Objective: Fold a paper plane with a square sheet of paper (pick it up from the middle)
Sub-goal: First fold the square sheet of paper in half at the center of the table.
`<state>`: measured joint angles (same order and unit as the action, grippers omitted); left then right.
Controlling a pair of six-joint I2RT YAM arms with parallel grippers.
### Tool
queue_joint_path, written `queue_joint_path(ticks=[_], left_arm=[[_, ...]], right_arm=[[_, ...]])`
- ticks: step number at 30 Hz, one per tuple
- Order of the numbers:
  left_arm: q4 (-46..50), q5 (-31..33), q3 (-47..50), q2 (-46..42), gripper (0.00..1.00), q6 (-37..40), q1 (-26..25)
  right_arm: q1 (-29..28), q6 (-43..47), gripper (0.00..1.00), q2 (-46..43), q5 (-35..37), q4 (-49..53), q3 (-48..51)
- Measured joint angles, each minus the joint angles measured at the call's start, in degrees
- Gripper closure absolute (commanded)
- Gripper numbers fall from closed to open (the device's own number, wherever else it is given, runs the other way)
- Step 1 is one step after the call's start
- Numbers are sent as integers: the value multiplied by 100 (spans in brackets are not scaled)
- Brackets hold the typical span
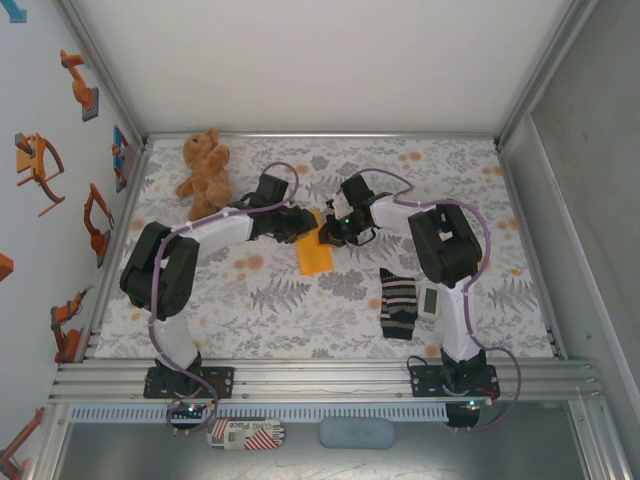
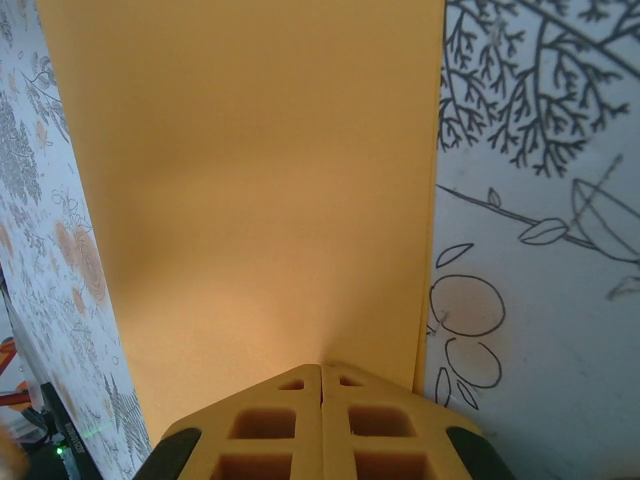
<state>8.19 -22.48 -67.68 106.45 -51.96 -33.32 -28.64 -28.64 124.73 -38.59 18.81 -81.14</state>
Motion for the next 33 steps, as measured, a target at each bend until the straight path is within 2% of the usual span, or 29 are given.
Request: queue_joint_path(ticks=[4, 12, 15, 27, 33], left_arm=[[234, 11, -170, 328, 80, 48, -105], [428, 11, -254, 461, 84, 57, -26], [584, 9, -413, 612, 89, 85, -28], [813, -33, -455, 833, 94, 310, 9], [678, -278, -229, 828, 96, 601, 201]], right_arm=[[0, -4, 100, -2, 4, -2, 0], [0, -24, 100, -2, 9, -2, 4], [0, -24, 100, -2, 7, -9, 13], [-7, -52, 100, -2, 46, 2, 11], [-11, -85, 100, 15, 90, 72, -11]])
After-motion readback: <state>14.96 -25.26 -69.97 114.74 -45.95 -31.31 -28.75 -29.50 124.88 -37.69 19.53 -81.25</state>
